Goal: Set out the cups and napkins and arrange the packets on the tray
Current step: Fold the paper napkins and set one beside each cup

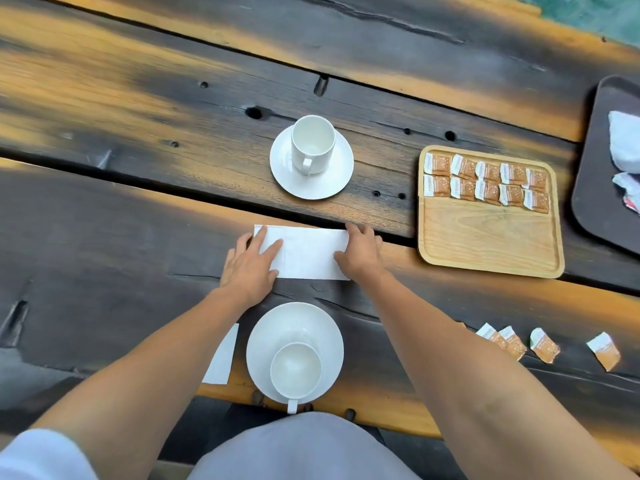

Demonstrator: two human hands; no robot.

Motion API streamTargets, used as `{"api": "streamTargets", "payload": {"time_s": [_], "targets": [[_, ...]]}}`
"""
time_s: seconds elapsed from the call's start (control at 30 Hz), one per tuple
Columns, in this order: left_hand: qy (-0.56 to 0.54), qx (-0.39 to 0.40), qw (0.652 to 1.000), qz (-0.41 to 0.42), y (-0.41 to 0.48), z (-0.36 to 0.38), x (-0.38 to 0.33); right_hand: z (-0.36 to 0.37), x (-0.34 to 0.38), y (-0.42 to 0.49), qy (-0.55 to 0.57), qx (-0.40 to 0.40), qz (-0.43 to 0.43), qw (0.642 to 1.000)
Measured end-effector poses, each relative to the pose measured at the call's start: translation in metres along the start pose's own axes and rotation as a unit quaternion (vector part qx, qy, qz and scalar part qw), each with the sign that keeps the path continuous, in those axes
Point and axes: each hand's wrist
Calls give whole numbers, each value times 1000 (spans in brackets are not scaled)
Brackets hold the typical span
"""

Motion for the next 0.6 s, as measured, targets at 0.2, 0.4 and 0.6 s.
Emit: {"api": "streamTargets", "payload": {"time_s": [0.2, 0.4, 0.6], "targets": [[7, -8, 1000, -9, 1, 6, -3, 4, 4, 7, 39, -64, -6, 997], [3, -6, 1000, 4, 0, 0, -2, -9, 15, 10, 165, -74, 59, 982], [-34, -69, 997, 0, -9, 3, 4, -19, 43, 2, 250, -36, 59, 966]]}}
Point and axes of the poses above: each hand's wrist, its own y-axis towards the middle knuckle, its own z-axis out of the palm, x = y × z, and after that the axes turned 1 degree about y, right-handed
